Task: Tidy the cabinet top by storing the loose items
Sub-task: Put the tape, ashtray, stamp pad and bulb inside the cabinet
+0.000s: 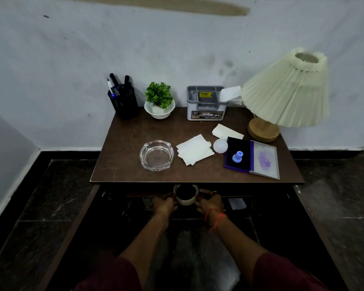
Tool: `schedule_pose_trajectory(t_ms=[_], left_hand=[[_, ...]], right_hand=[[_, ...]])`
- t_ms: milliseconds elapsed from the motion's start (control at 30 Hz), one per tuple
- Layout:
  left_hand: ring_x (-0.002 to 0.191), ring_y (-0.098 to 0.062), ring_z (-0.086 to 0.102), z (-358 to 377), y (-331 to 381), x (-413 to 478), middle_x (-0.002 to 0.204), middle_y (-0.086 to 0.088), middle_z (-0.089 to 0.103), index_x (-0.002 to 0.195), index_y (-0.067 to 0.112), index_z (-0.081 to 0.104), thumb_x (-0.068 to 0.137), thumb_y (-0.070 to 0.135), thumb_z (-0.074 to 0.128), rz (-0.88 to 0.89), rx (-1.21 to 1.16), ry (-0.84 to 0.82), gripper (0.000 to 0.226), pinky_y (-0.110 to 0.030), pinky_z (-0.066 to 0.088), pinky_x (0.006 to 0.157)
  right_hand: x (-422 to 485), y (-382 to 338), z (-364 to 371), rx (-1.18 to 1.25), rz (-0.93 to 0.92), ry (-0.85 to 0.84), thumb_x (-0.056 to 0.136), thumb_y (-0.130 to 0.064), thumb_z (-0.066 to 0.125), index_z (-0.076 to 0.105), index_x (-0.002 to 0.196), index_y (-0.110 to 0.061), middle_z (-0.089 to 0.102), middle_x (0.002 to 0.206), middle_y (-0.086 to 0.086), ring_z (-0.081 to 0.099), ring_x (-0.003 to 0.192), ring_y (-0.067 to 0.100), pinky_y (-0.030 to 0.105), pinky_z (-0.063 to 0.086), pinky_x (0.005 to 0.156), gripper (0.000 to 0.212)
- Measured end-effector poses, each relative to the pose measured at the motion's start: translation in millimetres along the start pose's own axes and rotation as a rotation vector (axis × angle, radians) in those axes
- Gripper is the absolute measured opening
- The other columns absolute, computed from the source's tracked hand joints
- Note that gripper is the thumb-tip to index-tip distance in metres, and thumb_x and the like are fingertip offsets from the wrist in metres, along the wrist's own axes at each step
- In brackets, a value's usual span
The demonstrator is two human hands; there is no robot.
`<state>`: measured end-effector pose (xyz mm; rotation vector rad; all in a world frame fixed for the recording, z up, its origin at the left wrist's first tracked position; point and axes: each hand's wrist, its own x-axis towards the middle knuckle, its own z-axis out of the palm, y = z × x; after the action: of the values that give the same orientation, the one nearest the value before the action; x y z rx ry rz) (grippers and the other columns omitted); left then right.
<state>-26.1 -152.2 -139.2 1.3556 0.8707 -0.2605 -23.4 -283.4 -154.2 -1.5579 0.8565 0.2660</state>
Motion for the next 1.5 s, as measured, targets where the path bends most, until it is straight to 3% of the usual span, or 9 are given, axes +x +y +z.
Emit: schedule_pose_trajectory(t_ms=[233,533,633,733,867,1133,1267,1400,1500], left_hand=[[0.080,-0.016,0.060,0.3,0.0,4.0,0.114,-0.012,0.059,0.116,0.010,0.053,0.098,0.006,0.042,-0.029,-0.229,-0.109,0.022,-0.027,0.051,0.073],[0.098,-0.028,0.062,-10.0,5.7,-18.7,0.129,-0.021,0.059,0.123,0.000,0.056,0.097,0.002,0.039,-0.012,-0.269,-0.101,0.032,-0.031,0.051,0.079],[0.117,-0.035,0.057,-19.4,12.3,-35.8,0.133,-0.021,0.057,0.128,-0.004,0.053,0.098,0.002,0.035,-0.012,-0.249,-0.092,0.035,-0.039,0.047,0.096],[0.112,-0.034,0.057,-31.3,17.0,-53.9,0.134,-0.022,0.055,0.129,-0.006,0.052,0.098,0.002,0.037,-0.002,-0.240,-0.080,0.035,-0.039,0.046,0.096],[0.122,-0.038,0.054,-45.0,20.5,-79.8,0.137,-0.023,0.053,0.132,-0.006,0.050,0.099,0.004,0.036,0.011,-0.243,-0.081,0.037,-0.040,0.045,0.096],[0.122,-0.039,0.055,-70.3,44.8,-122.2,0.135,-0.024,0.054,0.133,-0.005,0.050,0.099,0.008,0.042,0.099,-0.265,-0.099,0.036,-0.040,0.047,0.096],[0.121,-0.038,0.056,-82.3,63.9,-126.2,0.133,-0.023,0.056,0.131,-0.005,0.052,0.098,0.008,0.046,0.143,-0.290,-0.093,0.035,-0.040,0.048,0.097],[0.119,-0.038,0.057,-90.6,81.9,-120.6,0.131,-0.023,0.058,0.128,-0.005,0.054,0.096,0.010,0.052,0.181,-0.314,-0.100,0.035,-0.040,0.049,0.095],[0.120,-0.037,0.057,-93.6,94.8,-113.1,0.131,-0.021,0.058,0.130,-0.003,0.053,0.096,0.011,0.050,0.203,-0.312,-0.103,0.036,-0.040,0.048,0.096]], right_hand=[[4.0,-11.3,3.8,0.262,0.092,-0.152,0.088,0.000,0.056,0.063,0.091,-0.016,0.063,0.102,0.009,0.060,0.098,0.024,0.030,0.052,0.063,0.018],[-25.6,-12.5,-6.4,0.366,0.074,-0.166,0.091,0.002,0.051,0.061,0.120,-0.006,0.061,0.113,0.013,0.057,0.106,0.024,0.029,0.050,0.062,0.032],[-46.3,-17.7,-14.2,0.376,0.081,-0.171,0.093,0.003,0.045,0.057,0.123,-0.002,0.060,0.112,0.015,0.056,0.114,0.030,0.034,0.051,0.071,0.033],[-68.3,-22.0,-22.5,0.380,0.091,-0.181,0.095,0.005,0.037,0.053,0.126,0.000,0.058,0.121,0.020,0.052,0.124,0.034,0.038,0.050,0.081,0.036],[-97.3,-25.5,-29.9,0.368,0.071,-0.180,0.094,0.005,0.036,0.055,0.122,0.000,0.057,0.128,0.022,0.056,0.116,0.032,0.033,0.050,0.071,0.034],[-148.2,-50.4,-30.9,0.378,-0.001,-0.259,0.095,0.002,0.041,0.057,0.120,-0.002,0.056,0.130,0.021,0.058,0.107,0.029,0.033,0.050,0.073,0.030],[-160.6,-72.6,-25.5,0.371,-0.033,-0.302,0.096,0.004,0.037,0.054,0.126,-0.001,0.057,0.124,0.020,0.054,0.121,0.032,0.029,0.049,0.067,0.035],[-161.6,-91.8,-12.0,0.336,-0.090,-0.326,0.095,0.002,0.041,0.052,0.128,-0.001,0.059,0.112,0.013,0.061,0.094,0.022,0.030,0.050,0.066,0.035],[-156.3,-105.9,-2.4,0.310,-0.103,-0.339,0.095,-0.003,0.043,0.052,0.128,-0.002,0.058,0.124,0.018,0.058,0.116,0.031,0.033,0.051,0.071,0.034]])
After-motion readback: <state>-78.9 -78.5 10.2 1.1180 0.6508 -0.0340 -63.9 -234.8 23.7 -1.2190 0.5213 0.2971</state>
